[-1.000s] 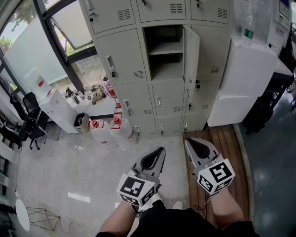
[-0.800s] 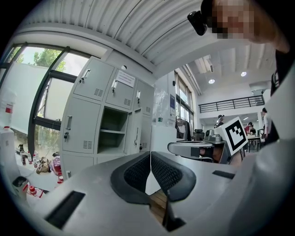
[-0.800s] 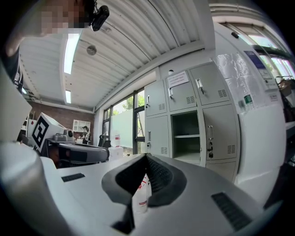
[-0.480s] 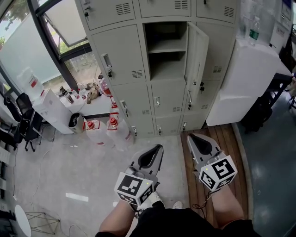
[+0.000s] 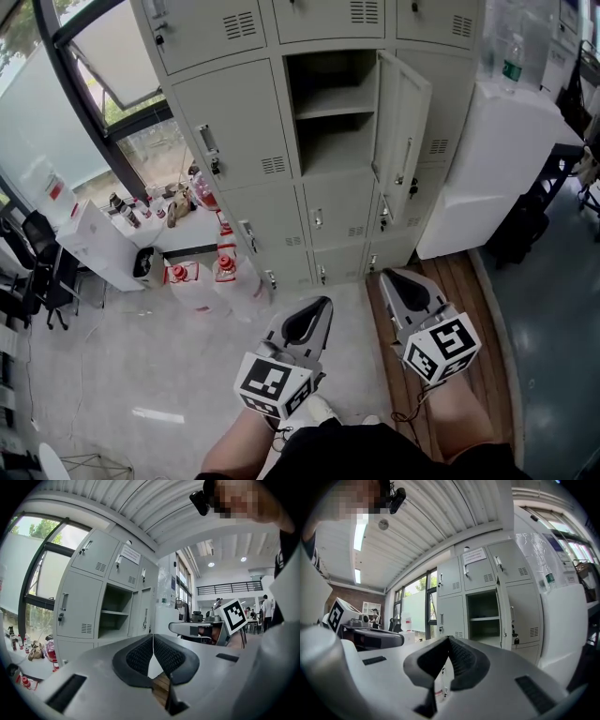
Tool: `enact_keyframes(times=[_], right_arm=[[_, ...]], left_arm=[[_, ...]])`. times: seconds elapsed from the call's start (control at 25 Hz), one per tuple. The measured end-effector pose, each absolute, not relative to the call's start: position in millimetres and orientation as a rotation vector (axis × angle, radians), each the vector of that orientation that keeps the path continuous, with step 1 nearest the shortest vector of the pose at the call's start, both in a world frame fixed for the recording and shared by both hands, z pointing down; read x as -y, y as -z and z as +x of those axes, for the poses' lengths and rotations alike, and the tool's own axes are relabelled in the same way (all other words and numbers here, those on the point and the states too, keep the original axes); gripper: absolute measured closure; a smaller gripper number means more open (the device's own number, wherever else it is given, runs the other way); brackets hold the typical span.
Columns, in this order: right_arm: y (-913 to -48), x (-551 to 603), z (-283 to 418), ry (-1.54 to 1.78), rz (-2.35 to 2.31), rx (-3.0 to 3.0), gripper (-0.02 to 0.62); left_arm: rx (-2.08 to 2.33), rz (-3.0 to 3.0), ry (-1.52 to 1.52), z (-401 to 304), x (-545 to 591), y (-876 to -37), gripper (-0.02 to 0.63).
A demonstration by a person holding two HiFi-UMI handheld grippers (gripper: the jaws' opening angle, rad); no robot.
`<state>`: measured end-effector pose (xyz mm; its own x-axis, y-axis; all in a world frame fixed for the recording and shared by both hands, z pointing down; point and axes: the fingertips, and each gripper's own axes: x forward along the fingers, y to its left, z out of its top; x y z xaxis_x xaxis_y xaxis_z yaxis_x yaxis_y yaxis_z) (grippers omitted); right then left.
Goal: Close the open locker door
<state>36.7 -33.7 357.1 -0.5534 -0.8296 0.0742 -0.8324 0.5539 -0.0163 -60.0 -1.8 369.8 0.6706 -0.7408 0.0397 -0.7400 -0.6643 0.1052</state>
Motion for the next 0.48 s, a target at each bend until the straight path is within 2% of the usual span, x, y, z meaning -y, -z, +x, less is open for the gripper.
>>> enact_keyframes(times=[0.48], right_arm=[[-353, 70, 23, -0.068, 1.594, 2.668, 0.543]], left_arm=[[1.110, 2.841, -0.005, -78, 37, -368, 0.586]])
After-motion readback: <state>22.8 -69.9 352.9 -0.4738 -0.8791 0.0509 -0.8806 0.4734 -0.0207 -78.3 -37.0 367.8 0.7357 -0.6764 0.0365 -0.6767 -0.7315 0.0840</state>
